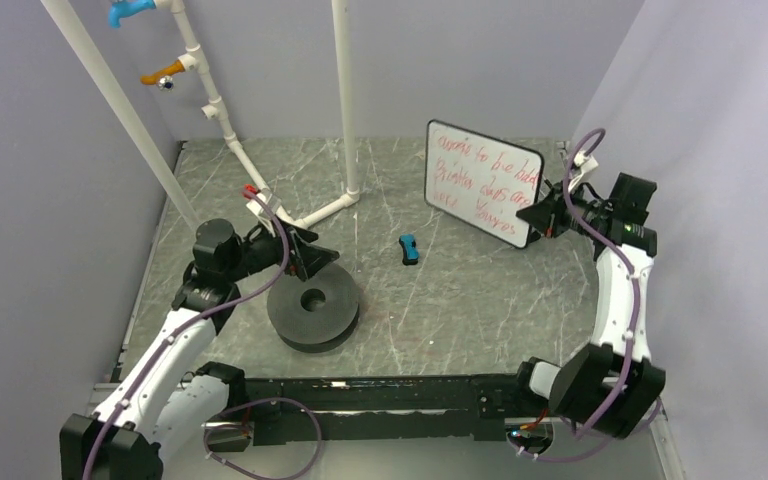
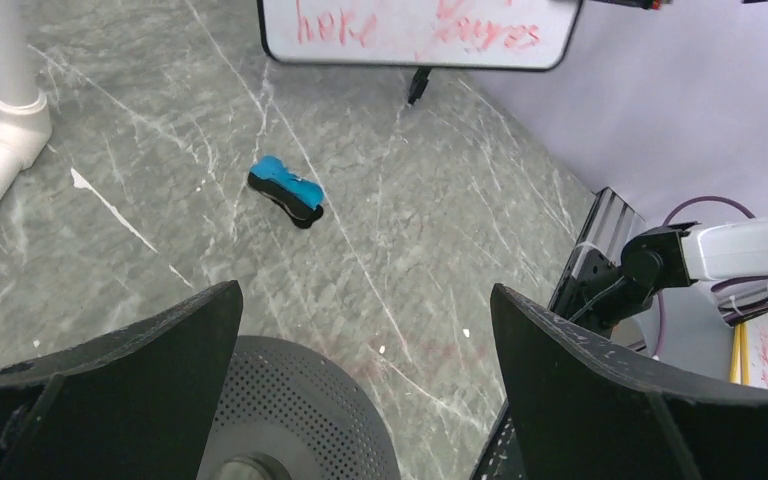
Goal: Erase the whiteboard
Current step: Pass from the right arm to the left
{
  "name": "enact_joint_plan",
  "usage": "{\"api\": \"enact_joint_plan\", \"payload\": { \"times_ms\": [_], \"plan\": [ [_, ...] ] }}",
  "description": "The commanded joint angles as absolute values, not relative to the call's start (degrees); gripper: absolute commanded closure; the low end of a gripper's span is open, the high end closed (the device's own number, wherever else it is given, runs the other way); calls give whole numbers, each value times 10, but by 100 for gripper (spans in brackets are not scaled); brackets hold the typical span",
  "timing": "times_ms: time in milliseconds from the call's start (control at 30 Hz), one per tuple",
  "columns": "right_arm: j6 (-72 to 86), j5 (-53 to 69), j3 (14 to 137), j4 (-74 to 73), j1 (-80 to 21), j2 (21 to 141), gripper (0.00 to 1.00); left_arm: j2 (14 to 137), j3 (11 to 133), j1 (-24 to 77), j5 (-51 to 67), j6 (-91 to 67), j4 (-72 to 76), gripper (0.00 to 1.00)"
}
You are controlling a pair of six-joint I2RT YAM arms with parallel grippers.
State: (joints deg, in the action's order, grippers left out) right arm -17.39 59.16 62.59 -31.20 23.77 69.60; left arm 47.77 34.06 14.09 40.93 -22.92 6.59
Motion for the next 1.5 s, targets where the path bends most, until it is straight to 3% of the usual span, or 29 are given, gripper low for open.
{"api": "enact_joint_plan", "payload": {
  "times_ms": [0, 200, 400, 633, 900, 1167, 1300, 1400, 1467],
  "plan": [
    [-328, 668, 630, -472, 232, 624, 100, 504, 344, 148, 427, -223, 160, 1],
    [-426, 712, 626, -580, 185, 591, 100, 572, 345, 148, 461, -200, 247, 1],
    [-339, 698, 629, -525, 121, 579, 100, 624, 307, 152, 471, -294, 403, 1],
    [-317, 762, 725, -576, 100, 613, 100, 616, 265, 155, 445, -268, 421, 1],
    [-133, 795, 762, -452, 82, 616, 100, 654, 221, 155, 447, -351, 586, 1],
    [18, 832, 765, -350, 72, 609, 100, 738, 249, 157, 496, -521, 859, 1],
    [45, 821, 750, -321, 67, 607, 100, 777, 273, 168, 537, -605, 952, 17],
    [56, 819, 738, -308, 67, 608, 100, 781, 286, 176, 560, -624, 954, 37],
    [66, 818, 725, -293, 67, 610, 100, 775, 292, 176, 564, -630, 954, 55]
  ]
}}
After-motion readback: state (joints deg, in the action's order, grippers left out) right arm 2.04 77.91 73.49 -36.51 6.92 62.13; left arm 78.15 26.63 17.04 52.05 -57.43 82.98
